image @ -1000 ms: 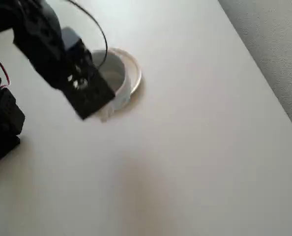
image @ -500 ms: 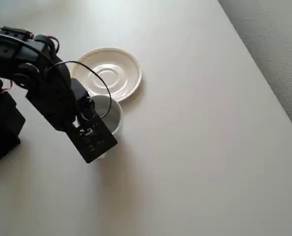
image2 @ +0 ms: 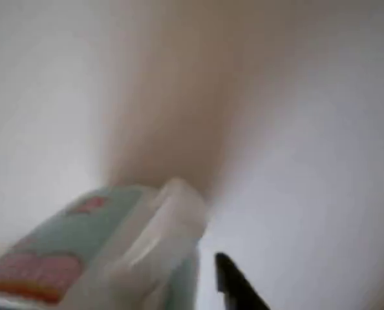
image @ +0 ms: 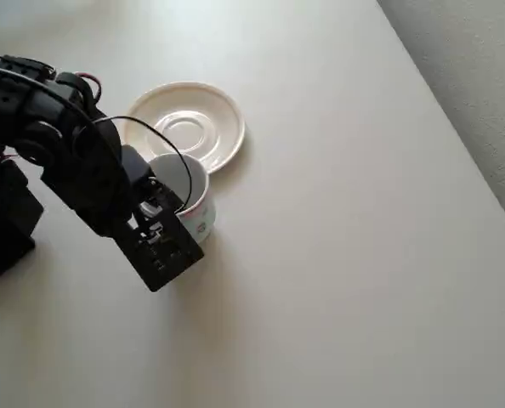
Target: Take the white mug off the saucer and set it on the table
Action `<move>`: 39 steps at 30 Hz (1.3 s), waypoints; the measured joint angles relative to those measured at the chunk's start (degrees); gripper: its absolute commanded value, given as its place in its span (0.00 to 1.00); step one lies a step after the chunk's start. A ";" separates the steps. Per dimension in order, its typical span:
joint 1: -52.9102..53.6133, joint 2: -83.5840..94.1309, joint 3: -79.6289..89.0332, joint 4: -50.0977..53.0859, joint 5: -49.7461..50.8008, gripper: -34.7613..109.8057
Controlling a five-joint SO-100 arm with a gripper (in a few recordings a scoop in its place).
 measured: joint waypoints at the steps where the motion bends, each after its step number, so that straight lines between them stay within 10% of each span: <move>1: -0.53 2.02 0.00 0.44 1.49 0.42; 8: -5.98 21.71 -0.09 4.66 12.04 0.23; 20: -23.03 50.71 10.11 14.85 34.80 0.23; 39: -25.75 76.46 52.47 5.45 37.97 0.26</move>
